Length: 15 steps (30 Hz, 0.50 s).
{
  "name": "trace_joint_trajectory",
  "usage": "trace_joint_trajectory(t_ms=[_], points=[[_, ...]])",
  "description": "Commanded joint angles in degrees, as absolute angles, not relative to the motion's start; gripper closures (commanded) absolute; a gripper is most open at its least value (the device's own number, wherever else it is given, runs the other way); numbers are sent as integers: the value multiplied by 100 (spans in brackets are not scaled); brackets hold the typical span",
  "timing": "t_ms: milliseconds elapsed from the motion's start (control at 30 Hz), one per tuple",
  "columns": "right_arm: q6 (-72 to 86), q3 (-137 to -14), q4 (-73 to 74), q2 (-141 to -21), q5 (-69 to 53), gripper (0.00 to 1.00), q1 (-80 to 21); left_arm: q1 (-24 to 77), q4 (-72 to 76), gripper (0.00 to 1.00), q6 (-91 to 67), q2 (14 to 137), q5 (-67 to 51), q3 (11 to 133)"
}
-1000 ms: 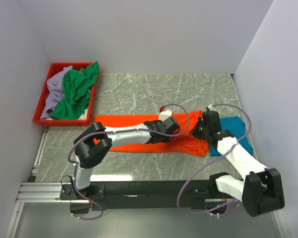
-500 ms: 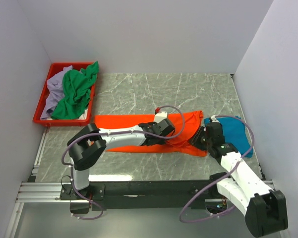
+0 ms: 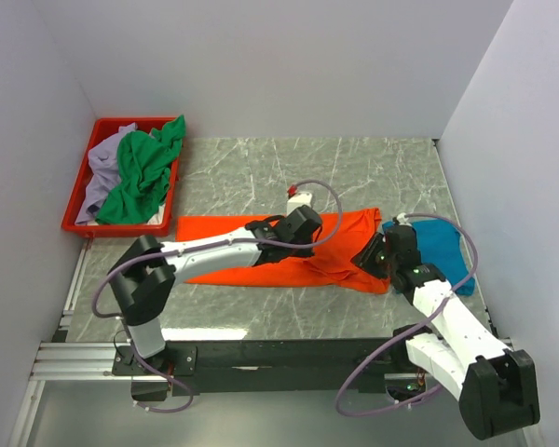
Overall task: Fold and stack the t-shirts
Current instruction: Fold the tshirt
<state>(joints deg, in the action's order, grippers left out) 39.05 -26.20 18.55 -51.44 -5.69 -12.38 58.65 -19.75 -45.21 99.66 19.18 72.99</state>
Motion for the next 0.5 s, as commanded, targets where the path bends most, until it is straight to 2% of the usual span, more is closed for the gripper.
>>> trace_joint_trajectory(t_ms=[0, 267, 467], points=[[4147, -2462, 1477, -5177, -702, 63, -1292, 5792, -1627, 76, -4333, 10396, 1478, 7752], [4465, -1776, 1143, -5212, -879, 70, -1406, 5581, -1108, 86, -4474, 10916, 888, 7357], [4667, -1538, 1414, -4773, -941, 74, -1424, 5581, -967, 88, -4526, 10802, 809, 6988]])
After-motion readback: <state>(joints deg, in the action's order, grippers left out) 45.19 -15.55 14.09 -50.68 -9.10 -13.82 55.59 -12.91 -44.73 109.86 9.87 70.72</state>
